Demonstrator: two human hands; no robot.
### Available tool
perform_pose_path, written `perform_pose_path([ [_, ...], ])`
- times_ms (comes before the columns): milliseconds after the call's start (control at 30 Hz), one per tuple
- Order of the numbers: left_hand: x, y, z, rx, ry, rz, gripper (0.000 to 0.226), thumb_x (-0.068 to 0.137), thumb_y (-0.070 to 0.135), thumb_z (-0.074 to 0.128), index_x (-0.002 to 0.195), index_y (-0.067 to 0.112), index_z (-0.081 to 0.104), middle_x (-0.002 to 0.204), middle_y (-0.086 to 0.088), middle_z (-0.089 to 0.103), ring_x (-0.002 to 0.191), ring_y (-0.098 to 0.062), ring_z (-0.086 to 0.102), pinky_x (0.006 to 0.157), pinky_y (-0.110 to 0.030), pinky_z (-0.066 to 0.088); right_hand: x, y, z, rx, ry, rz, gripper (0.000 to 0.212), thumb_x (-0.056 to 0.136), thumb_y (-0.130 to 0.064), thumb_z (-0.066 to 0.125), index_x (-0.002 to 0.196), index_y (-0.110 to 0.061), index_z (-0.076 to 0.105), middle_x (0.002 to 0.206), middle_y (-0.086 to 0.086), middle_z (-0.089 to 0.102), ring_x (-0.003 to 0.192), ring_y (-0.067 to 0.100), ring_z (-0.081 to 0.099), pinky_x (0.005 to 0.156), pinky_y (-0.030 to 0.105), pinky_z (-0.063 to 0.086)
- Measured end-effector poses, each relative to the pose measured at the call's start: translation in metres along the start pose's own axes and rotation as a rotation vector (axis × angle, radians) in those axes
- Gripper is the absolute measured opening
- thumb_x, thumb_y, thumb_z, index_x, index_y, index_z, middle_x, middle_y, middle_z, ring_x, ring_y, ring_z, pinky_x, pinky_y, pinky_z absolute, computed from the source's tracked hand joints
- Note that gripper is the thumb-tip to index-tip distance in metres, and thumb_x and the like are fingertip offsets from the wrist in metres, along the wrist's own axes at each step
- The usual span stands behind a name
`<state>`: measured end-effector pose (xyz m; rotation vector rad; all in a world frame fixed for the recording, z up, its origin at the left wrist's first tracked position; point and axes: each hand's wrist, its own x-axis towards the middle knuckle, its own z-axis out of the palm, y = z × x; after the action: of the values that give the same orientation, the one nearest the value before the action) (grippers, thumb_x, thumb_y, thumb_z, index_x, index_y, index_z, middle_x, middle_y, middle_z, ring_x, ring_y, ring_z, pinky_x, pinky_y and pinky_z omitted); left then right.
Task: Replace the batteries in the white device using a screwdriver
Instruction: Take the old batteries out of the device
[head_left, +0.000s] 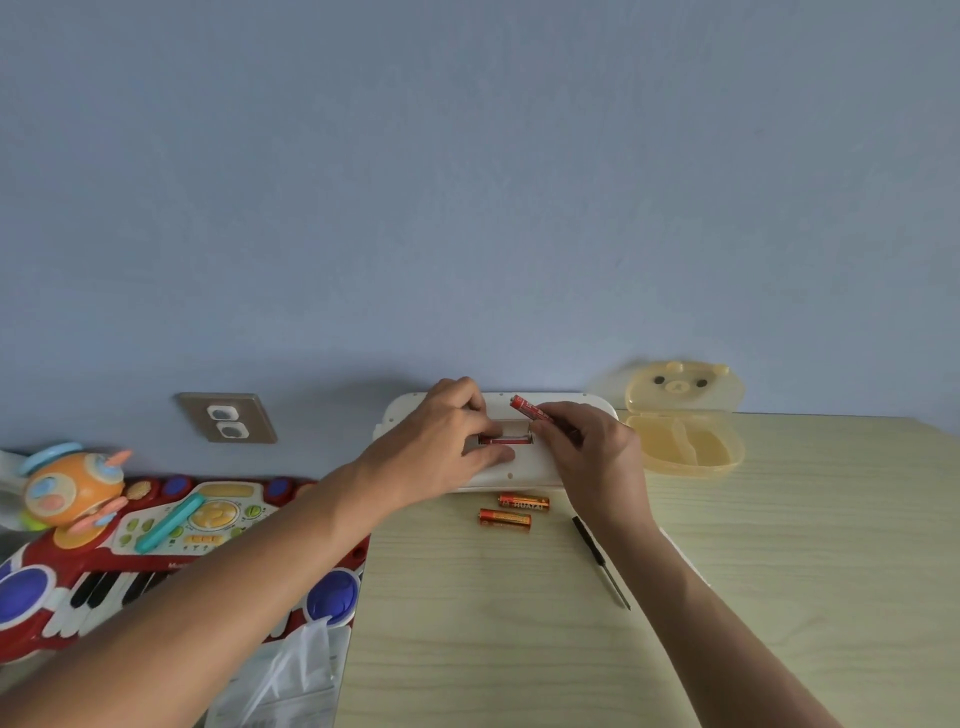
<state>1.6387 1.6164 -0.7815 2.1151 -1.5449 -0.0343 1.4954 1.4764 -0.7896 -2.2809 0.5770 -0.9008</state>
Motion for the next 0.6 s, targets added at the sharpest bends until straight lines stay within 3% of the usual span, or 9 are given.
perform_pose_path([
  [133, 0.0028, 0.0018, 0.0001, -0.037, -0.016, -0.030, 0.035, 0.088, 0.048, 0.068, 0.098, 0.015, 0.073, 0.109, 0.005, 0.047, 0.105, -0.008, 0.052, 0.091, -0.018, 0.039, -0.0009, 0.0004, 0.0000, -0.006, 0.017, -0.010, 0.006, 0.088, -0.017, 0.072, 0.089, -0.017, 0.079, 0.077, -0.008, 0.075, 0.072, 0.010, 0.065, 0.065, 0.021, 0.049],
  [400, 0.0068, 0.0010, 0.0023, 0.013, -0.077, 0.006, 0.030, 0.098, 0.040, 0.056, 0.087, 0.012, 0.061, 0.105, 0.006, 0.040, 0.100, -0.008, 0.040, 0.089, -0.020, 0.033, -0.0014, 0.0049, 0.0017, 0.028, 0.010, -0.014, 0.008, 0.089, -0.017, 0.072, 0.092, -0.019, 0.079, 0.081, -0.011, 0.075, 0.074, 0.006, 0.065, 0.066, 0.012, 0.046],
  [600, 0.0074, 0.0020, 0.0011, 0.018, -0.053, 0.026, 0.036, 0.100, 0.044, 0.046, 0.102, 0.013, 0.065, 0.101, 0.008, 0.044, 0.098, -0.006, 0.041, 0.084, -0.015, 0.034, 0.0004, 0.0028, -0.0006, 0.060, -0.001, 0.019, 0.009, 0.089, -0.019, 0.072, 0.091, -0.021, 0.080, 0.077, -0.010, 0.075, 0.071, 0.008, 0.066, 0.062, 0.013, 0.045],
])
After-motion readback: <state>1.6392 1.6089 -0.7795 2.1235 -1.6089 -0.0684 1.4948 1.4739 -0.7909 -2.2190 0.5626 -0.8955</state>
